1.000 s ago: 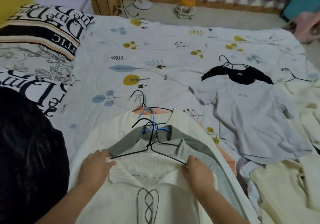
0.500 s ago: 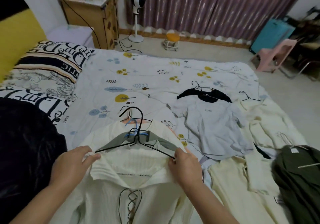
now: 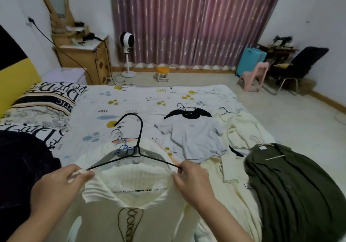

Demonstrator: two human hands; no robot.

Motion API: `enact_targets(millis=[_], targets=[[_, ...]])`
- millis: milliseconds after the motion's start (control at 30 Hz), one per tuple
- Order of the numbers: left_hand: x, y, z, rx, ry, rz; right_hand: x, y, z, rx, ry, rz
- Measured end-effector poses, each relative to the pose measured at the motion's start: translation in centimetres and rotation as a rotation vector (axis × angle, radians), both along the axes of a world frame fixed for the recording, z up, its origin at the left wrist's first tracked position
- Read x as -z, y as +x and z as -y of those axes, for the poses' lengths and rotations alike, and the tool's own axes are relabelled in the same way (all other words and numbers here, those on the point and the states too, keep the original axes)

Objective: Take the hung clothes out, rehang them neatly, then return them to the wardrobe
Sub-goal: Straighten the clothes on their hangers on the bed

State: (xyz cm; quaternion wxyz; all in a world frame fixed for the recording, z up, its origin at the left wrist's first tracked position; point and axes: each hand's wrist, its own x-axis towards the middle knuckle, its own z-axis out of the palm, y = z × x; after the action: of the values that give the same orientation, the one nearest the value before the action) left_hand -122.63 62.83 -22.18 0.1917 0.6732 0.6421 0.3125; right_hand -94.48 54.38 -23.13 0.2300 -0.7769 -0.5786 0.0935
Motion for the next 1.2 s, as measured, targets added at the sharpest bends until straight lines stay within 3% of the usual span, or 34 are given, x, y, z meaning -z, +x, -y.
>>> enact_targets(millis=[267, 400, 533, 767, 967, 1200], targets=[[-3.7, 3.4, 5.2, 0.078, 0.037, 0.066, -3.7, 3.9, 8.2, 0.04, 0.07, -0.242], [-6.2, 5.9, 5.5, 0.102, 0.092, -0.008, -5.2, 6.4, 10.3, 0.036, 0.078, -0.12], [-8.2, 8.9, 5.5, 0.222, 0.173, -0.031, -6.7, 8.5, 12.6, 0.251, 0.11, -0.053], [-11.0, 14.6, 5.5, 0.677, 0.162, -0.05, -10.1, 11.0, 17.3, 0.524, 0.28, 0.138], [-12.4, 21.8, 6.4, 0.947, 0.207, -0.027, -12.5, 16.6, 20.7, 0.672, 0.39, 0.263], [-13.2, 33.4, 8.0, 0.97, 0.334, -0.076, -14.3, 27.9, 23.7, 0.655, 0.46, 0.344]])
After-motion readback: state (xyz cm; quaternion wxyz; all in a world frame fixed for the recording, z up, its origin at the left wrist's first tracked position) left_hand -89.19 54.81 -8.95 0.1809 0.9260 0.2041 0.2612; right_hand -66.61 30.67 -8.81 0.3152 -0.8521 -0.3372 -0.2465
